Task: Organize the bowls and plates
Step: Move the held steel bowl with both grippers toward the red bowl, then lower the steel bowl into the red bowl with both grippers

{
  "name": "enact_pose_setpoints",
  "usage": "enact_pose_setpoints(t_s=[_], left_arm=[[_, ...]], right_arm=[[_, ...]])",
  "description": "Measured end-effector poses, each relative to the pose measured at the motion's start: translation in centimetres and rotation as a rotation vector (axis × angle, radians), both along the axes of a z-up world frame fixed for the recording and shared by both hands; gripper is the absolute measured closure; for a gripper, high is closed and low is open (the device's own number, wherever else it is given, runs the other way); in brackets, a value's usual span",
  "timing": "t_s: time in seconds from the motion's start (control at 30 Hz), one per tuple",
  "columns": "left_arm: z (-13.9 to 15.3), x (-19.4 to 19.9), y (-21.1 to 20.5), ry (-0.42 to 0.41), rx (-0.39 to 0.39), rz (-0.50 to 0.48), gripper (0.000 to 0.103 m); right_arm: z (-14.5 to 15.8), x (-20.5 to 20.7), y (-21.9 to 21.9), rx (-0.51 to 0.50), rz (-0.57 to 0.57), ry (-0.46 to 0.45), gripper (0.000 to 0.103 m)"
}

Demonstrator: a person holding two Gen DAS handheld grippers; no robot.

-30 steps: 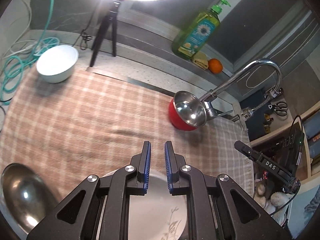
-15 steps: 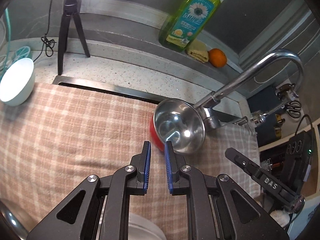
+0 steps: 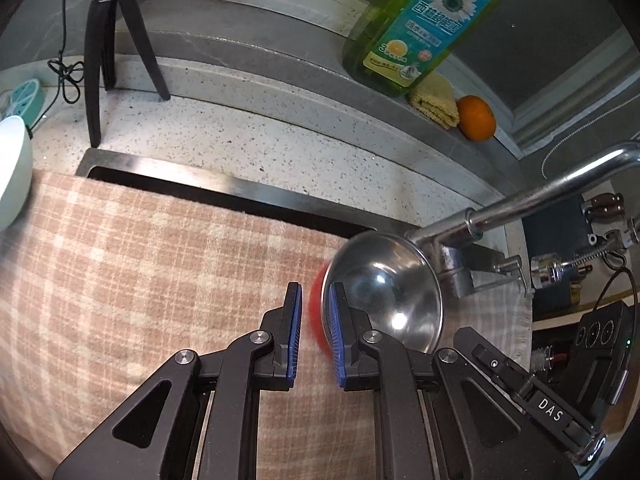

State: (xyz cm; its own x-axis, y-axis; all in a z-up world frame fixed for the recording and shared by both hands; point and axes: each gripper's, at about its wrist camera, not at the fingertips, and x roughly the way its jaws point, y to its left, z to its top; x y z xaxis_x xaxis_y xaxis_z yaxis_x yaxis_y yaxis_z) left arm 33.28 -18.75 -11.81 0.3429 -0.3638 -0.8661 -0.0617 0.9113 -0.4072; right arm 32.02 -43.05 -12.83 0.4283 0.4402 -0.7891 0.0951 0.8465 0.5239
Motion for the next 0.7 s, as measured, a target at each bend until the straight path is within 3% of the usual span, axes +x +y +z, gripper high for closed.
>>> enact_pose_setpoints(t_s=[0.7], left_arm=[[-1.4,1.9,-1.1,0.019,0.021,-0.054,0.091]], right_arm=[[-1.5,1.6,0.1,0.007,-0.03,0.05,0.083]])
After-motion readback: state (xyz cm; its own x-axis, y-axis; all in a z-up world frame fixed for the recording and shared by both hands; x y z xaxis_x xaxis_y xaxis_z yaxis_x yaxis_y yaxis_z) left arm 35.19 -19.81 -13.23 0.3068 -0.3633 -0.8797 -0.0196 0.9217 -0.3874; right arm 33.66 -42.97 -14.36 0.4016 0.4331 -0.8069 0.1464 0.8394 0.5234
